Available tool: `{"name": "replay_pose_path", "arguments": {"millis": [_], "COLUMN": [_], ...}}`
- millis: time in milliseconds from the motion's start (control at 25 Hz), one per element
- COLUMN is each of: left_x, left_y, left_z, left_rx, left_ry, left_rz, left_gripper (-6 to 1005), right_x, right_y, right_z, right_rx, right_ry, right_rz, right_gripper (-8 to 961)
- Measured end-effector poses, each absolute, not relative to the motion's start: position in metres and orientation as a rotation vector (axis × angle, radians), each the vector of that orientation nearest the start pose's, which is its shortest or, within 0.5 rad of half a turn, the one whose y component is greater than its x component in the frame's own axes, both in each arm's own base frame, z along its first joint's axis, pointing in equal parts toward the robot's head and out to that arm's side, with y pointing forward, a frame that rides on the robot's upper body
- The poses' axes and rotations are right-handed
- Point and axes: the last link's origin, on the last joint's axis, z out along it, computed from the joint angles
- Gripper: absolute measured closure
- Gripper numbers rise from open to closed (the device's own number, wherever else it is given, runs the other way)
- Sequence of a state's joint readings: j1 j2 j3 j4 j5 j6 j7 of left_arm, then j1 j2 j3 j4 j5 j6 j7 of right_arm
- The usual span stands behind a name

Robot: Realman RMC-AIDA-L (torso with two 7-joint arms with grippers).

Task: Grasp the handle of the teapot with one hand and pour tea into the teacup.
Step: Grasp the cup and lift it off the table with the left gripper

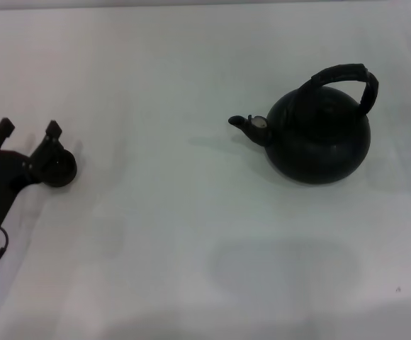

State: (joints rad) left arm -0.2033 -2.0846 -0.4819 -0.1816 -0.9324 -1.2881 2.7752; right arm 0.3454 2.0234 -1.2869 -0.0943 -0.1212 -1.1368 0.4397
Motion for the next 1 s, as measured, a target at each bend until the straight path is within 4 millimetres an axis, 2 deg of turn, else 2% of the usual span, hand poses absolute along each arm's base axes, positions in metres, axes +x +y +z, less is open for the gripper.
{"name": "replay_pose_path", "arguments": {"millis": [160, 400, 1000], "left_x": [-0.358, -0.358, -0.364], "left_y": [0.221, 0.214, 0.215], "left_z": [-0.055, -0.061, -0.065], "left_rx": [-1.741, -1.791, -1.813], "left_ry": [-0.806, -0.806, -0.827], "left_rz": [-0.786, -0.773, -0.716], "left_gripper": [112, 111, 111], "right_x": [0.394, 0.393, 0.396], "right_y": [0.305, 0.306, 0.304], "right_z": [0.041, 0.042, 0.042], "right_rx": [-1.442, -1.441, -1.429], "right_ry": [0.732, 0.731, 0.741], "right_rz": [0.684, 0.686, 0.682], "right_gripper": [124, 124, 125]}}
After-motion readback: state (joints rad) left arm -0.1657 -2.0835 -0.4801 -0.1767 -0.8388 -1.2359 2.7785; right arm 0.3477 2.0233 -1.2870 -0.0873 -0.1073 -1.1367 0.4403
